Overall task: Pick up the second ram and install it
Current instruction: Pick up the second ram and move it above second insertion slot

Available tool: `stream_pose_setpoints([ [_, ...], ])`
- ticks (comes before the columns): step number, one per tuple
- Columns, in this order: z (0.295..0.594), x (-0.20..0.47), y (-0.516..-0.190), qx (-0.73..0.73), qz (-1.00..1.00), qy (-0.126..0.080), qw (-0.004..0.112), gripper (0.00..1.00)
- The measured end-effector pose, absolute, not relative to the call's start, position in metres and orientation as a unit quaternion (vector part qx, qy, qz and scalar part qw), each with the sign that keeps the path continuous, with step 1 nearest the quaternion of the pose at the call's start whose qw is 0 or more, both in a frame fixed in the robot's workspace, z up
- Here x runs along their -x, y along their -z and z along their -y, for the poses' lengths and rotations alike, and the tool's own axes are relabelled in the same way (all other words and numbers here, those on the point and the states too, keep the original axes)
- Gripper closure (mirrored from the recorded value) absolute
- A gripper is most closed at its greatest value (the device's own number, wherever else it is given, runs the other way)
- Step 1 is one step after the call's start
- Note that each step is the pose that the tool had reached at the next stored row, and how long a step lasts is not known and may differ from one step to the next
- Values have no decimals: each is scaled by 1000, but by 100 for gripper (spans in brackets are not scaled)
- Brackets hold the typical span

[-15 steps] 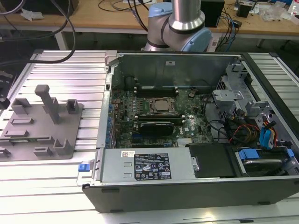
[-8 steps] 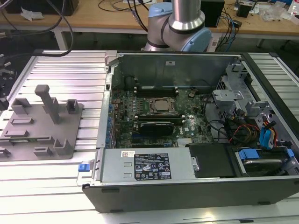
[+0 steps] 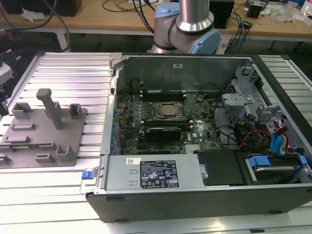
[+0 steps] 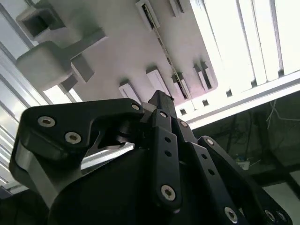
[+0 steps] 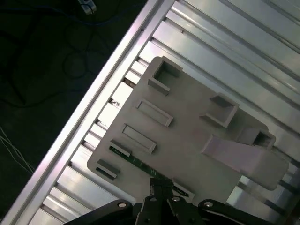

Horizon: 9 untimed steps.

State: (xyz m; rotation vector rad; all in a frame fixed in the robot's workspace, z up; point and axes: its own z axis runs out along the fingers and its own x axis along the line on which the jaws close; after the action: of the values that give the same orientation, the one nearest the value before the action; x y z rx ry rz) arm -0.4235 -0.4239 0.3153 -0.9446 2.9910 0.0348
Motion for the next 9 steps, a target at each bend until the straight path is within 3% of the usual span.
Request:
stream_pose_setpoints([
  [9,424,424,-313,431,-902,-11,1,92],
])
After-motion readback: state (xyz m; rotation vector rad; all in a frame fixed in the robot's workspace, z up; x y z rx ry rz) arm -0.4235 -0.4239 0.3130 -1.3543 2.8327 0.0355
